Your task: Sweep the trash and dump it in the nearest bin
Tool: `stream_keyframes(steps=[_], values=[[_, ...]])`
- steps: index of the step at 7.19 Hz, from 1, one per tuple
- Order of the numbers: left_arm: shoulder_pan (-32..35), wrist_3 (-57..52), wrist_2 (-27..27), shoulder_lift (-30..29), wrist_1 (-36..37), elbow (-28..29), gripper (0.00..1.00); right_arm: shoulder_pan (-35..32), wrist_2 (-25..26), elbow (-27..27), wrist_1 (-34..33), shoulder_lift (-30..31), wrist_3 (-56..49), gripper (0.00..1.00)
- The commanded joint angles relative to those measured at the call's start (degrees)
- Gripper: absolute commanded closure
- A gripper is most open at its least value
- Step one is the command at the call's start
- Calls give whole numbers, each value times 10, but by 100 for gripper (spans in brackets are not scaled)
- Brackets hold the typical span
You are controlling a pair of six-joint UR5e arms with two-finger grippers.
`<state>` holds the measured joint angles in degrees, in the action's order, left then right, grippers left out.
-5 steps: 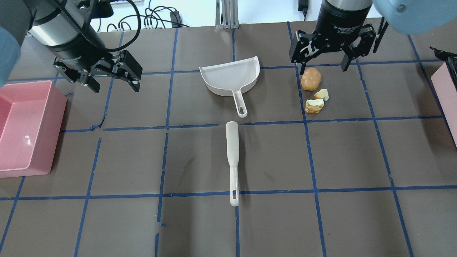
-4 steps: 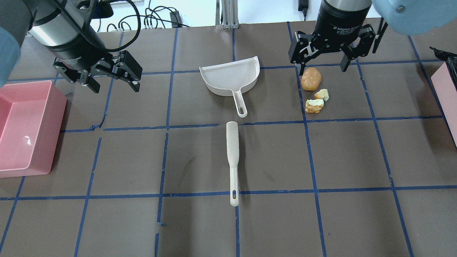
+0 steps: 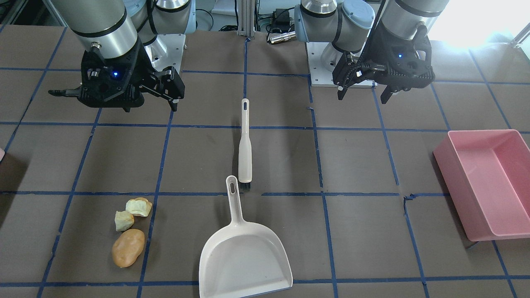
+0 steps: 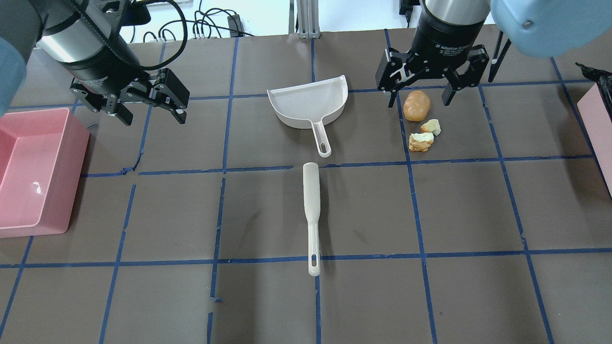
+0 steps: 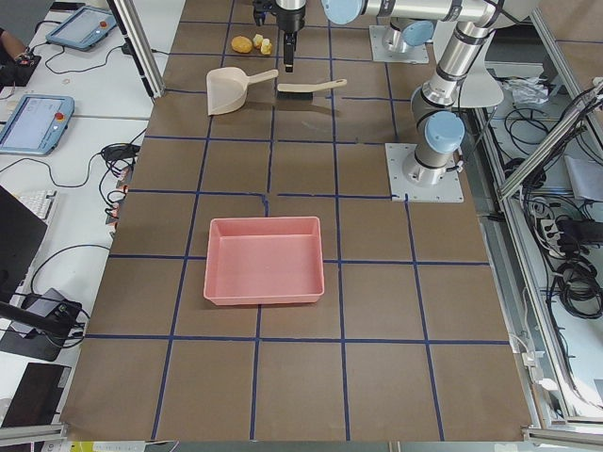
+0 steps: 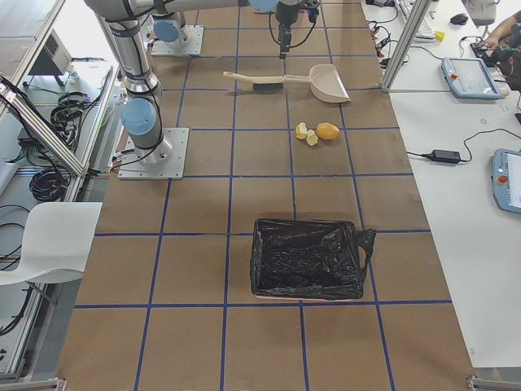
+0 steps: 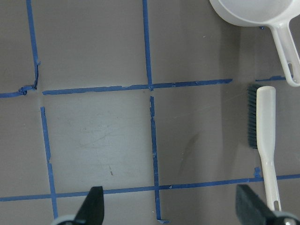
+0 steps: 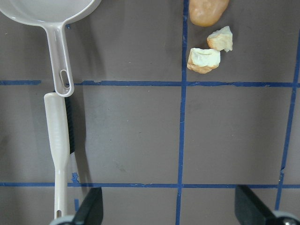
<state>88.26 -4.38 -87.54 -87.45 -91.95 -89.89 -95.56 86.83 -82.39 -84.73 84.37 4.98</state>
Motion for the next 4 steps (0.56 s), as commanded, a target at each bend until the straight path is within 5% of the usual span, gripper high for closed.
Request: stream_keyframes(steps=[1,4], values=[[8,-24,-4,-2,-6,2,0,0,-12,-2,-1,-3,1,0],[82,-2,-35,-5,-13,-29,0,0,17,-14,-4,-10,-9,0]])
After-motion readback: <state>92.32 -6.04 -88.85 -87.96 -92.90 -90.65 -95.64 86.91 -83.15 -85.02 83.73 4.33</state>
